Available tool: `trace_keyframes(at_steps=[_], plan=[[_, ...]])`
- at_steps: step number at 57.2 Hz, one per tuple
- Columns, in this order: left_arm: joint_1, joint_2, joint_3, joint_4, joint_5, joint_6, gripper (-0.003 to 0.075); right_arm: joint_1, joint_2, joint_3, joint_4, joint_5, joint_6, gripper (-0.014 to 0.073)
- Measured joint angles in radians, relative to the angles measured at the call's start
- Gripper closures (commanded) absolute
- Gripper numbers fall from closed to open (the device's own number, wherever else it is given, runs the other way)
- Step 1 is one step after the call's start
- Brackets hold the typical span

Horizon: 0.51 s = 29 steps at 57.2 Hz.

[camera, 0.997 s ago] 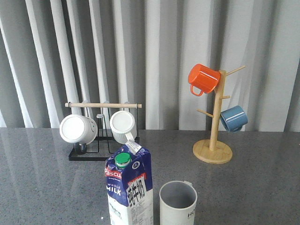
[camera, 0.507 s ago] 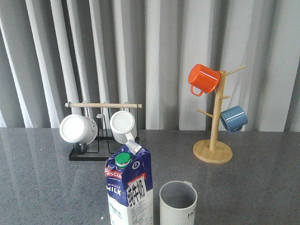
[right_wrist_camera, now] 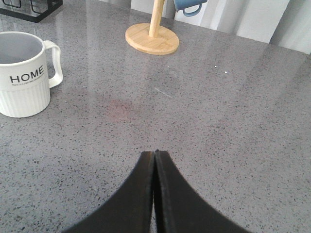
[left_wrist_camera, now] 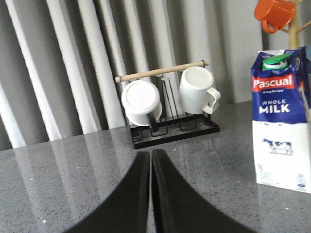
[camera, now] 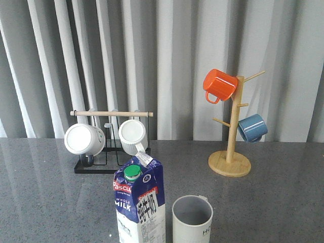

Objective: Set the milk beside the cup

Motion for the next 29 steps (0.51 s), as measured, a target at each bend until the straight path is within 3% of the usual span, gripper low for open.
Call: trace_keyframes(at_steps=[6,17,29], plan=[[0.057,-0.1,0.076,0.0,0.006,-0.011,0.0727,0.0,0.0,0.0,0.0,0.001,0.0,0.0603],[0.165,-0.121,0.079,0.0,0.084,-0.03,0.0727,0.0,-0.001,0.001,0.0,0.002,0.0,0.0603],[0.187,-0.121,0.079,0.0,0.093,-0.058,0.0727,0.0,-0.001,0.001,0.0,0.002,0.0,0.0603]])
